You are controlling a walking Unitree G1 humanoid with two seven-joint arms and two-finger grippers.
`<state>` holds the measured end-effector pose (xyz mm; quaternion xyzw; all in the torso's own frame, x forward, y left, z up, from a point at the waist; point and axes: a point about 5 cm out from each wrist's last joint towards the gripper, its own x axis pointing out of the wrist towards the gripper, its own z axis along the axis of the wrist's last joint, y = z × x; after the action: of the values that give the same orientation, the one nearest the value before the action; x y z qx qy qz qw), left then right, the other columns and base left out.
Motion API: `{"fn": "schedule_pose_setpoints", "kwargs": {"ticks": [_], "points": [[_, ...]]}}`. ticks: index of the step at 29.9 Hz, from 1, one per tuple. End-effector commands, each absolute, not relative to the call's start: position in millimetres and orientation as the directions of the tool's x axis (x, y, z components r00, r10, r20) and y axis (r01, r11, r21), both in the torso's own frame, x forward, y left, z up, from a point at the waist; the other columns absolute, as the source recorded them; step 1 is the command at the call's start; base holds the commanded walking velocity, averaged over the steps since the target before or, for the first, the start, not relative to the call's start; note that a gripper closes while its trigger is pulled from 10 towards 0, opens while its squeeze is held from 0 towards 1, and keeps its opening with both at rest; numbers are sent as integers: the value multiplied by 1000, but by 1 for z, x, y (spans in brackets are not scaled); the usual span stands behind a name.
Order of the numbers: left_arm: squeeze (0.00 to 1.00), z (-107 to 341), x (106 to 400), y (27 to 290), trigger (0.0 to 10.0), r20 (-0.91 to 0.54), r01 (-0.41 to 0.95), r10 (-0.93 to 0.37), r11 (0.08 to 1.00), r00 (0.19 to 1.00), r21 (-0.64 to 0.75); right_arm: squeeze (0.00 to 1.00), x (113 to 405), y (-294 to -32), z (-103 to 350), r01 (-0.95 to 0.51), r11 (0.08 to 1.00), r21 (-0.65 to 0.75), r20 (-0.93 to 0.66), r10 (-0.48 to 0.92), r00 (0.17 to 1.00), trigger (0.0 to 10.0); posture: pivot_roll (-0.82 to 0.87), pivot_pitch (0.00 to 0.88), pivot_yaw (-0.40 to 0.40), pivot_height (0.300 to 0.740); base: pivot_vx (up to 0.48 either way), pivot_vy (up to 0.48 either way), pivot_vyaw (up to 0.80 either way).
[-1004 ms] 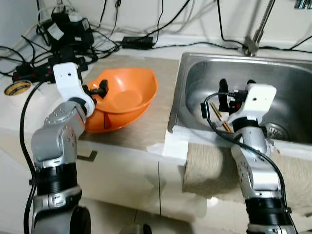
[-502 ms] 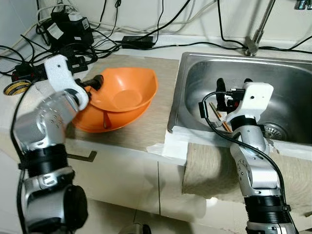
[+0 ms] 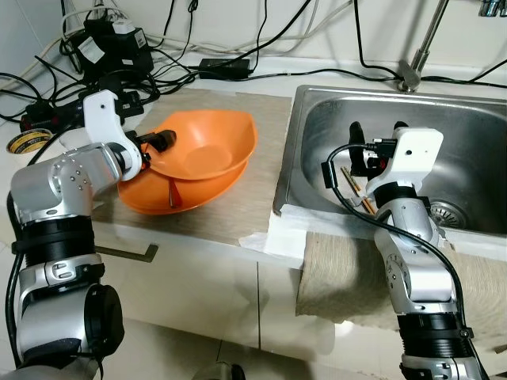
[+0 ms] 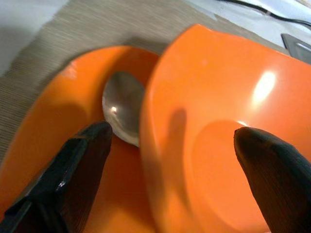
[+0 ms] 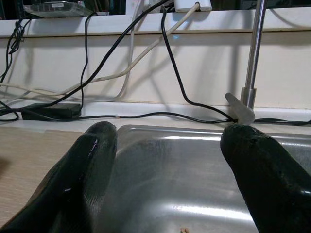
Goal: Kitchen organization
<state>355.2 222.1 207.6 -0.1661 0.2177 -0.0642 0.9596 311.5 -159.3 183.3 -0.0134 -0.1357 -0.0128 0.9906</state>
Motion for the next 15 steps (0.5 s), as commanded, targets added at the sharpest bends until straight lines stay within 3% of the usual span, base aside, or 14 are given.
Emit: {"fn": "schedule_pose_setpoints", "kwargs": {"ticks": [1,10,11,15], "points": [[0,213,358,218,10000,-392,82,-226,932,892,-352,0,314,-159,186,22,1000,-18,266,-17,964,10000,-18,0,67,740,0,0,0],[0,216,365,217,10000,-383,127,-250,939,889,-320,0,314,-160,186,21,1000,-20,260,-15,965,10000,-24,0,66,740,0,0,0],[0,216,366,218,0,-384,125,-244,943,891,-308,0,314,-160,186,21,1000,-20,260,-15,966,10000,-24,0,66,740,0,0,0],[0,212,367,220,0,-418,126,-220,962,882,-242,0,315,-160,186,20,1000,-18,256,-15,967,10000,-22,0,67,740,0,0,0]]}}
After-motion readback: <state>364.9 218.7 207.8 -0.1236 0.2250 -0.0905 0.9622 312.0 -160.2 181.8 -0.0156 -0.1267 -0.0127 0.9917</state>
